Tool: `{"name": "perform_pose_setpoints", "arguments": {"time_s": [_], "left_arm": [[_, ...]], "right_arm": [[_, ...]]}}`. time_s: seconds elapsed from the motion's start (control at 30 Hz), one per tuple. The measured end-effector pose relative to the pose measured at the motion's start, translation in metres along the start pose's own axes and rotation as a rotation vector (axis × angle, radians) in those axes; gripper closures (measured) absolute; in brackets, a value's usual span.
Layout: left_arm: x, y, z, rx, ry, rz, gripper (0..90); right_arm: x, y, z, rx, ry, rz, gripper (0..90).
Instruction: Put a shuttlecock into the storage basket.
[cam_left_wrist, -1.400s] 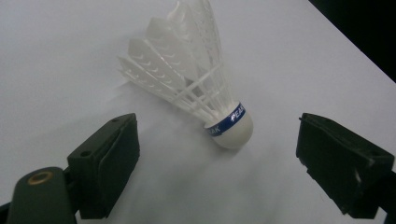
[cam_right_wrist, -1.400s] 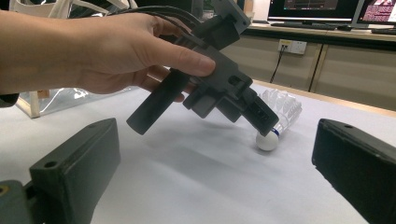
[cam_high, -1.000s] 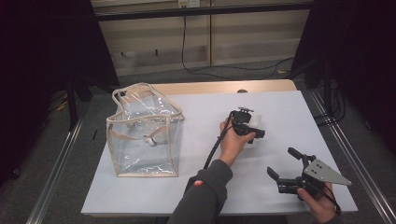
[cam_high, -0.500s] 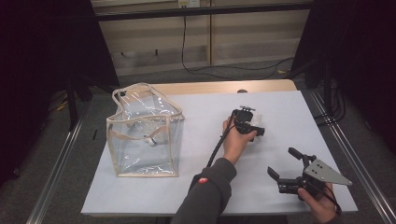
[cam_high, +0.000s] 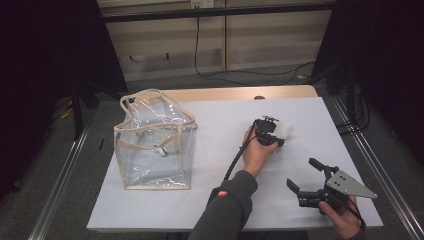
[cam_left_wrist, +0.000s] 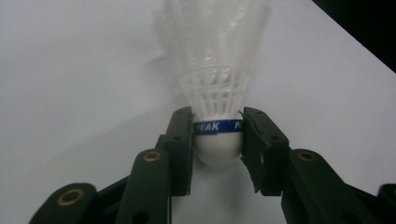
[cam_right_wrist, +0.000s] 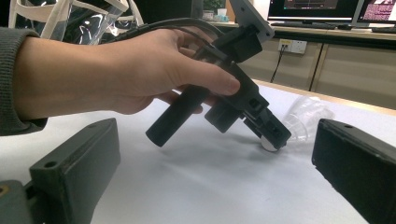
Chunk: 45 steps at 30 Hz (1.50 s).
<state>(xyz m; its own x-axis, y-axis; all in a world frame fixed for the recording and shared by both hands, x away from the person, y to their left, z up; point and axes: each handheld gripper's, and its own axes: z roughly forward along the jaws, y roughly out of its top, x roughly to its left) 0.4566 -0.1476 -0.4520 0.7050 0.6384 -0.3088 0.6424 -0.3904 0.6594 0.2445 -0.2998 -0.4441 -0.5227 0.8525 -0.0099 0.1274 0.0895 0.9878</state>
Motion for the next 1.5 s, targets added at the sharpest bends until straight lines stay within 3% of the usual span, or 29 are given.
{"name": "perform_pose_setpoints", "arguments": {"time_s": [0.2, 0.4, 0.67, 1.1, 1.33, 1.5], "left_arm": [[0.006, -0.002, -0.015, 0.022, -0.043, -0.028, 65.3], [0.012, -0.005, -0.033, 0.038, -0.056, -0.016, 65.4], [0.011, -0.005, -0.051, 0.051, -0.086, 0.012, 65.4], [0.012, -0.005, -0.072, 0.086, -0.116, 0.027, 65.4], [0.014, -0.006, -0.082, 0.092, -0.140, 0.014, 65.4], [0.015, -0.006, -0.090, 0.098, -0.135, 0.025, 65.4]], "right_arm": [[0.000, 0.000, 0.000, 0.000, 0.001, 0.000, 1.0], [0.001, 0.000, 0.001, 0.000, 0.000, 0.000, 1.0], [0.000, 0.000, 0.002, 0.002, -0.002, -0.003, 1.0], [0.000, 0.001, 0.004, -0.003, 0.001, -0.007, 1.0], [0.001, 0.001, 0.004, -0.001, 0.004, -0.005, 1.0], [0.001, 0.001, 0.004, 0.001, 0.001, -0.005, 1.0]]}}
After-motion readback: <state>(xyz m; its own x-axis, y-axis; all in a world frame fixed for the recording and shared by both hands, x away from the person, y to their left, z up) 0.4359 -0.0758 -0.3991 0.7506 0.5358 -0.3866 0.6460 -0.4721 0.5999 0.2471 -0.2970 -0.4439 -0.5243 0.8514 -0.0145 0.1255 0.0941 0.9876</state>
